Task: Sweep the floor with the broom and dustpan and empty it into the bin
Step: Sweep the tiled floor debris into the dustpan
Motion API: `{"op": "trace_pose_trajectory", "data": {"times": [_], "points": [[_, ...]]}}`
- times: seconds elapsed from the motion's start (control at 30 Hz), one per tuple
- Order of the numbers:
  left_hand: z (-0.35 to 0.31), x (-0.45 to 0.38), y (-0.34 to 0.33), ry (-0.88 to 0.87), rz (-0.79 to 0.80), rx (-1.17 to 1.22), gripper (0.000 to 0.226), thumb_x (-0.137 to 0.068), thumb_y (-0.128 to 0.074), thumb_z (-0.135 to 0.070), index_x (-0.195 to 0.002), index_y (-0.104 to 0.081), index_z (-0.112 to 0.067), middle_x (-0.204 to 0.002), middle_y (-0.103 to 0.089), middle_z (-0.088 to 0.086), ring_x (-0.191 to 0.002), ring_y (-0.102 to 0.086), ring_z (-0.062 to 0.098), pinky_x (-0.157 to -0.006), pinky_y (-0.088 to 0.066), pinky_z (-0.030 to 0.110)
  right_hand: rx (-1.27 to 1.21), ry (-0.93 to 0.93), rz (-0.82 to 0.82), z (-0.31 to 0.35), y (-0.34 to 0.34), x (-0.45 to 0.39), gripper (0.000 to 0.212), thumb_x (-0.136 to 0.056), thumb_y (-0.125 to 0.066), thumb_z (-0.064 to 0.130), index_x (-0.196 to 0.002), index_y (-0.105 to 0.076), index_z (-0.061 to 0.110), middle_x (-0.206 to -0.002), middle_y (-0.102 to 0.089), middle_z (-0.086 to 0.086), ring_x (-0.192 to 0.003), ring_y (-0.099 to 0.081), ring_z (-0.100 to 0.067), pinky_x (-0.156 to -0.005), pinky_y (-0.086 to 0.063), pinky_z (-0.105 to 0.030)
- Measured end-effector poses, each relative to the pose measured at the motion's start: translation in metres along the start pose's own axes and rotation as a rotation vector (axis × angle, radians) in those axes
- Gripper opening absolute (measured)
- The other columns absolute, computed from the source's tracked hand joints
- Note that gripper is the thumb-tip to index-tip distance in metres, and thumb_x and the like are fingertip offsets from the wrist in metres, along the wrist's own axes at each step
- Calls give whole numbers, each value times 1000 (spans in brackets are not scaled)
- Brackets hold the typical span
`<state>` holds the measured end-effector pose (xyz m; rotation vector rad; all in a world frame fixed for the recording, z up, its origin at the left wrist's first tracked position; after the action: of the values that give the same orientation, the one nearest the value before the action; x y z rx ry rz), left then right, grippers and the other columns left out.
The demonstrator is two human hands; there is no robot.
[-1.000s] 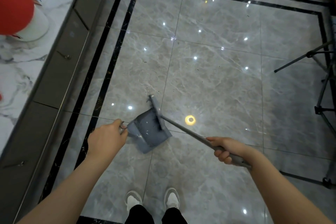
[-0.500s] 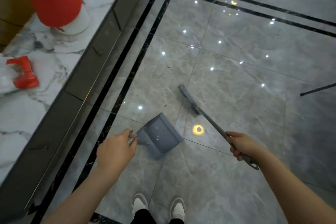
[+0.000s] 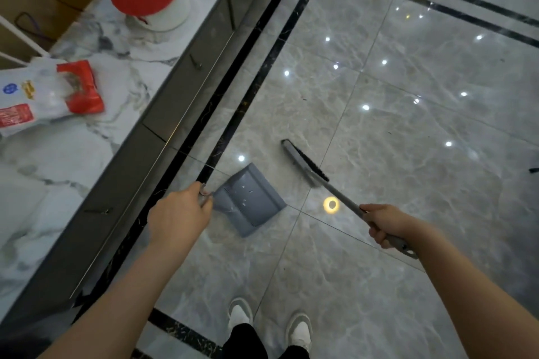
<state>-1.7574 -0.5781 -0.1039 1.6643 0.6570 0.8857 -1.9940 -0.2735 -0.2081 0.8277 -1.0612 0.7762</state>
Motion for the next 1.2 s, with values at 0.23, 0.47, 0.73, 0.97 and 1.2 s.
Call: {"op": "trace_pose_trajectory", "data": {"times": [0.23,0.47,0.73,0.97,1.2], "points": [[-2,-6,-1,-13,7,-14,24,-89,-53,-32,-98,-64,-14,-70,-68,14,-62,-61,34,-48,-29,25,35,-67,240,18,-27,27,33,-101,-34,13,-129,-42,27,-52,-29,0,-32,-22,-5,-32,-22,-13],[-4,-7,1,-37,5,-9,24,-90,-51,-32,-105,-63,-18,-74,-68,12,-57,-50,26,-42,-18,23,94,26,83,43,-9,41,43,-100,-34,11,-141,-40,24,-57,-34,-5,-30,-27,-6,-31,-25,-13],[5,-5,-1,-15,19,-16,24,-90,-50,-33,-103,-62,-16,-53,-48,1,-49,-38,20,-41,-16,22,102,-44,192,10,-88,28,47,-100,-32,10,-144,-35,25,-55,-35,-3,-31,-27,-7,-33,-25,-15],[4,-2,2,-38,30,-13,27,-92,-48,-35,-102,-61,-13,-73,-65,10,-57,-42,21,-41,-16,23,-140,-101,314,-5,-72,51,41,-103,-29,18,-143,-34,24,-46,-33,2,-27,-25,-4,-26,-25,-12],[20,8,5,-55,89,50,29,-91,-49,-35,-112,-59,-18,-89,-68,13,-81,-63,34,-59,-45,32,-169,-18,123,-24,-38,62,45,-103,-26,14,-147,-29,22,-50,-34,-3,-26,-27,-6,-27,-25,-12]]}}
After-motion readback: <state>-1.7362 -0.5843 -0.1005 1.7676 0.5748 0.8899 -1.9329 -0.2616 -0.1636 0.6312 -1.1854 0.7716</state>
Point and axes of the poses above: each hand's wrist, its own x-axis away from the middle knuckle, its own y-axis out of the back of the hand, z = x × y, the point moved 8 cm from there along -x, towards the middle knuckle
